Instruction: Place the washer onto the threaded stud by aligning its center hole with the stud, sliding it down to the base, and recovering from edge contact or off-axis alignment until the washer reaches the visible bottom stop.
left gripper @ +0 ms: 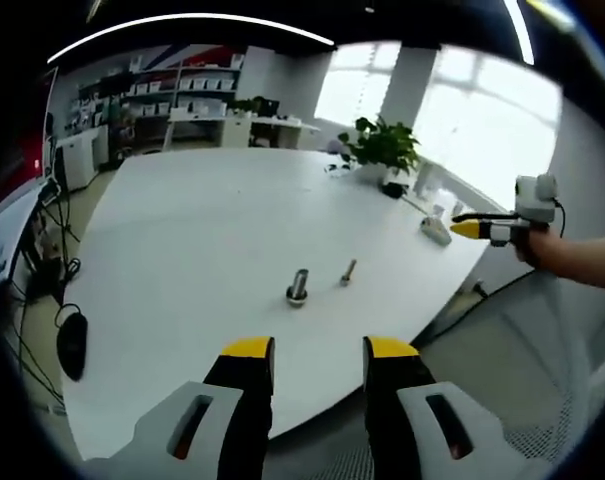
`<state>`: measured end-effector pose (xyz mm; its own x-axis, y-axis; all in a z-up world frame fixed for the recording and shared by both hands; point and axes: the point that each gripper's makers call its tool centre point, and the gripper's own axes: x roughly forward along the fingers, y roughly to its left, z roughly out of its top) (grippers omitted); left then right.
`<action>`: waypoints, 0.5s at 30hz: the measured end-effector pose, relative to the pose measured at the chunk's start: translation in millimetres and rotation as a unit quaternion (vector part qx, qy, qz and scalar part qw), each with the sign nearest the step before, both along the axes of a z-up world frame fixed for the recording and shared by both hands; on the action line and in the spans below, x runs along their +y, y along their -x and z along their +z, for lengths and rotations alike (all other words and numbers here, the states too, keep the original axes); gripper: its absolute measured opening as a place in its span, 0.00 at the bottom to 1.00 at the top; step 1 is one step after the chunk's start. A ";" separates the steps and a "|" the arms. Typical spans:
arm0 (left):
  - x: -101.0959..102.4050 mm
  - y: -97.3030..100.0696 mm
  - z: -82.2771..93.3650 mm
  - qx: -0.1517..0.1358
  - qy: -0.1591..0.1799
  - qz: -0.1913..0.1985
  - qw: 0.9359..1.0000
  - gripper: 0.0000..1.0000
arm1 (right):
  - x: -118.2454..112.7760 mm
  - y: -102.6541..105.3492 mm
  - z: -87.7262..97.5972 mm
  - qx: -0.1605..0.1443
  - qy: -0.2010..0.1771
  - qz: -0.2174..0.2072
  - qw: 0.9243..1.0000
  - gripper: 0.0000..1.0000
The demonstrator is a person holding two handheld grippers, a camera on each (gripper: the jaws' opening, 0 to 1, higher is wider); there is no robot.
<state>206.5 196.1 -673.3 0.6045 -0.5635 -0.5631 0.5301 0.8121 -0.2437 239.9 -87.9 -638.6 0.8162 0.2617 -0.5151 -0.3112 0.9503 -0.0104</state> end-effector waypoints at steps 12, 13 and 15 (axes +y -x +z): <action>2.4 -0.1 0.1 -0.003 -0.003 0.007 1.000 0.33 | -13.4 -2.5 6.4 -0.016 -0.026 -0.027 0.999 0.38; 2.6 0.2 0.2 -0.004 -0.005 0.007 1.000 0.33 | -13.5 -1.7 5.2 -0.014 -0.021 -0.026 0.999 0.38; 2.9 -0.3 2.3 -0.010 -0.007 0.007 1.000 0.33 | -11.7 -1.4 3.9 -0.011 -0.017 -0.022 1.000 0.38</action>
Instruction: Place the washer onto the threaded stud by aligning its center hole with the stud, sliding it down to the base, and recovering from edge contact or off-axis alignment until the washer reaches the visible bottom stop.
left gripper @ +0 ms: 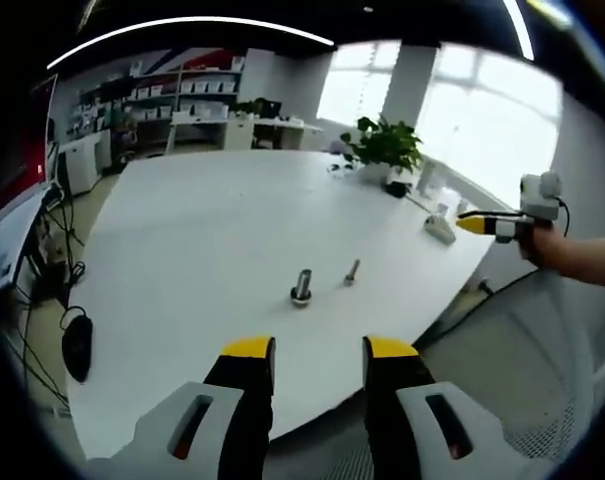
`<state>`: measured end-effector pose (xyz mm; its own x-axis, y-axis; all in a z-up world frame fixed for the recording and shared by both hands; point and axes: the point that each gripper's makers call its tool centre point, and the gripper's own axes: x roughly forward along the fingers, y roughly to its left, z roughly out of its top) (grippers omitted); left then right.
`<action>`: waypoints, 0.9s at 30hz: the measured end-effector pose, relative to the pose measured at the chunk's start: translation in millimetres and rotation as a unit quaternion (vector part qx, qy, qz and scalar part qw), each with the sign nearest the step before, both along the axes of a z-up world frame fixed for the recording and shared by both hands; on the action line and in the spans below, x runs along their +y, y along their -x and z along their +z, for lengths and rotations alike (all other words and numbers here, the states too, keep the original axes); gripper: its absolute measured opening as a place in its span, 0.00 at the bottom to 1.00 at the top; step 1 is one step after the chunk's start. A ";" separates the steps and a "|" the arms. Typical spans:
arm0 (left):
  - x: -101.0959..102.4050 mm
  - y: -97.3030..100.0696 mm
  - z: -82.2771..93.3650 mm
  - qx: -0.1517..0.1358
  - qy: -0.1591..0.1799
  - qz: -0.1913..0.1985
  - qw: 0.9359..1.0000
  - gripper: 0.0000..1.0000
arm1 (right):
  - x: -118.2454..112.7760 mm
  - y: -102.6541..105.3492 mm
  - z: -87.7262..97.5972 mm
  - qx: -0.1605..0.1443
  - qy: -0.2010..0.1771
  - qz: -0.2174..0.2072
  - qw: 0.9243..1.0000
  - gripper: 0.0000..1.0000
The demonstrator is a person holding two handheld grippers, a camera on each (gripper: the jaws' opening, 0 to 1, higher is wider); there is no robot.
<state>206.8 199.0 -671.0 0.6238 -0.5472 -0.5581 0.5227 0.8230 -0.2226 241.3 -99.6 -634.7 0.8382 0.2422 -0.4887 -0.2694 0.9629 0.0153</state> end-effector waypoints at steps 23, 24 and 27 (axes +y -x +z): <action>5.5 -4.1 1.1 0.000 0.010 0.016 1.000 0.33 | -3.4 -1.1 -14.4 0.027 0.024 0.015 0.999 0.37; 5.2 -3.6 0.7 0.000 0.009 0.015 1.000 0.33 | -3.8 -1.2 -14.9 0.027 0.024 0.016 0.999 0.37; 3.2 -3.7 1.0 0.000 0.008 0.010 1.000 0.33 | -10.2 -5.1 -18.0 0.027 0.027 0.016 0.999 0.37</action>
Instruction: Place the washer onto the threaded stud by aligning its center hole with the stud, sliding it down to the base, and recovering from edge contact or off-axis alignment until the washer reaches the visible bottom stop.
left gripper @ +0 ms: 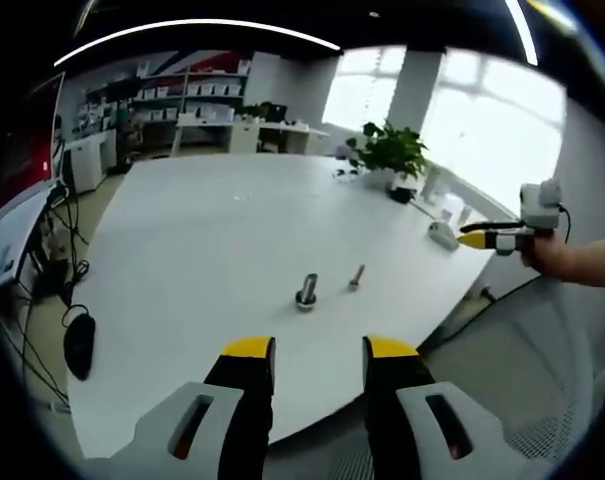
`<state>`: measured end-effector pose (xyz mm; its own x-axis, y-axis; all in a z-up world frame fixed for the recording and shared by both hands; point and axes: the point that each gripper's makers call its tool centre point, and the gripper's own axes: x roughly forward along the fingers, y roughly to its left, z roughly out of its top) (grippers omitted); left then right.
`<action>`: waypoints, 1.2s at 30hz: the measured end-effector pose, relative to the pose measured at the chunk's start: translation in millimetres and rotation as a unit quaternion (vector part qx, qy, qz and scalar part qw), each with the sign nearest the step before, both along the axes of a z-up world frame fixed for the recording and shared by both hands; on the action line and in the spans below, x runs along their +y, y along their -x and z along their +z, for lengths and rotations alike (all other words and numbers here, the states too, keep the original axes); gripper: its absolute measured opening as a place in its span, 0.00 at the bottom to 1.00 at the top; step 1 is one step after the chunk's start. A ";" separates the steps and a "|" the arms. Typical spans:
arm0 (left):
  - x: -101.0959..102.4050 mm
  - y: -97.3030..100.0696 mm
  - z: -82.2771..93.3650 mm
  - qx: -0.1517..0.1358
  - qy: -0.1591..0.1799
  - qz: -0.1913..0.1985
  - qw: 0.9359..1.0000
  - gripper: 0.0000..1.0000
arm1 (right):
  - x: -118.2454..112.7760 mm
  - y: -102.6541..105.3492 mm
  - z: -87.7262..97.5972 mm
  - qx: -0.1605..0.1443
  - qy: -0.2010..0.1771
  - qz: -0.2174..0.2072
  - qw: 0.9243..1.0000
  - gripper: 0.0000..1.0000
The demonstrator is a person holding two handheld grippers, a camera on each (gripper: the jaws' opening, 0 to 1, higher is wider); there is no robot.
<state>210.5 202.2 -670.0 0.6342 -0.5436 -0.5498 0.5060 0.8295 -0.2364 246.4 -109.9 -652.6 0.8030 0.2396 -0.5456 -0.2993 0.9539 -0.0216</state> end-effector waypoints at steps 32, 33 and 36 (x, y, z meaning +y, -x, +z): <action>3.2 -5.6 4.2 -0.007 0.008 0.013 1.000 0.33 | -7.5 -4.5 0.5 -0.012 0.009 -0.012 1.000 0.36; 3.9 -5.6 3.7 -0.006 0.006 0.014 1.000 0.33 | -7.4 -4.1 0.8 -0.012 0.008 -0.013 1.000 0.36; 6.3 -5.5 2.5 -0.005 0.005 0.019 1.000 0.33 | -5.1 -2.7 3.4 -0.015 0.002 -0.013 1.000 0.36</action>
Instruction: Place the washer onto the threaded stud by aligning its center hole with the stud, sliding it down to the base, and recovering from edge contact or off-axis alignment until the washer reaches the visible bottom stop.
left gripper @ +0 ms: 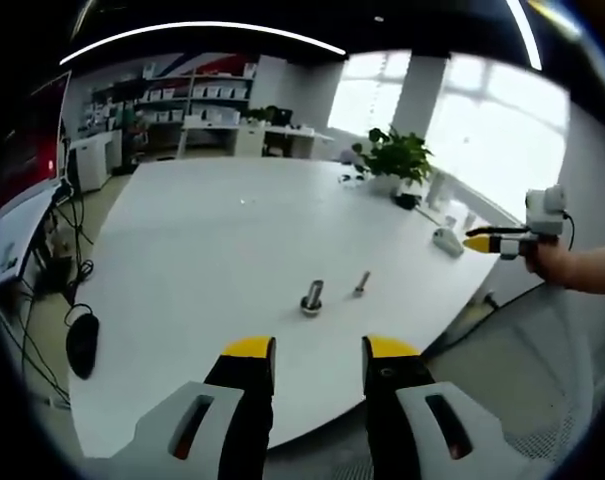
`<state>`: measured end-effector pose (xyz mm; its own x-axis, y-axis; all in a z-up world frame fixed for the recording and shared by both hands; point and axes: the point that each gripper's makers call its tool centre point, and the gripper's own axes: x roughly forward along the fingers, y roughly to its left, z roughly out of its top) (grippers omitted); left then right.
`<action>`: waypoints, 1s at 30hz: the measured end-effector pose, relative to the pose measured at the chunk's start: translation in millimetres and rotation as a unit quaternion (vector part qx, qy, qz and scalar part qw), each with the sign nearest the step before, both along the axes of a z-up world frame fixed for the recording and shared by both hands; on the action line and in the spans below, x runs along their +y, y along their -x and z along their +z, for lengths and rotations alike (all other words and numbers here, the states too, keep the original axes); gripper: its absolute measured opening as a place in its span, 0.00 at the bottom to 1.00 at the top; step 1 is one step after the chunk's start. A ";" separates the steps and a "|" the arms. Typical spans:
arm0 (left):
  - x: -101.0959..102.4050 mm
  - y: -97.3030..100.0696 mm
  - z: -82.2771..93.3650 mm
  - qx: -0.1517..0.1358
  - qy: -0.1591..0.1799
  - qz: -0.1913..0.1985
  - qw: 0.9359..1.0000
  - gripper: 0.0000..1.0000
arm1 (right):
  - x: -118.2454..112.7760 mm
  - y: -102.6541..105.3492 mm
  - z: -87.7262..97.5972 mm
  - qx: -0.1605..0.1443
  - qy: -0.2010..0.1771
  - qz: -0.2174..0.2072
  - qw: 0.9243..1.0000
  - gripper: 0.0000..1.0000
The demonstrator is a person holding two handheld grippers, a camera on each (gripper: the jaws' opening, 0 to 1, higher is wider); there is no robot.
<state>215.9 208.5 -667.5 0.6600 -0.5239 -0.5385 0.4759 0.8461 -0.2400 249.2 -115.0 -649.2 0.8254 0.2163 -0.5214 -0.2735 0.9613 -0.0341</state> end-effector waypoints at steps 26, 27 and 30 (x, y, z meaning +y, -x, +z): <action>12.0 -7.5 9.5 -0.018 0.002 0.043 0.999 0.33 | 32.3 7.3 -11.0 0.039 -0.059 0.071 0.995 0.36; 12.5 -7.2 8.5 -0.017 -0.002 0.044 0.999 0.33 | 32.4 7.3 -12.4 0.041 -0.057 0.073 0.995 0.36; 12.8 -7.5 9.2 -0.021 -0.007 0.044 0.999 0.33 | 35.5 7.4 -5.6 0.026 -0.062 0.080 0.995 0.36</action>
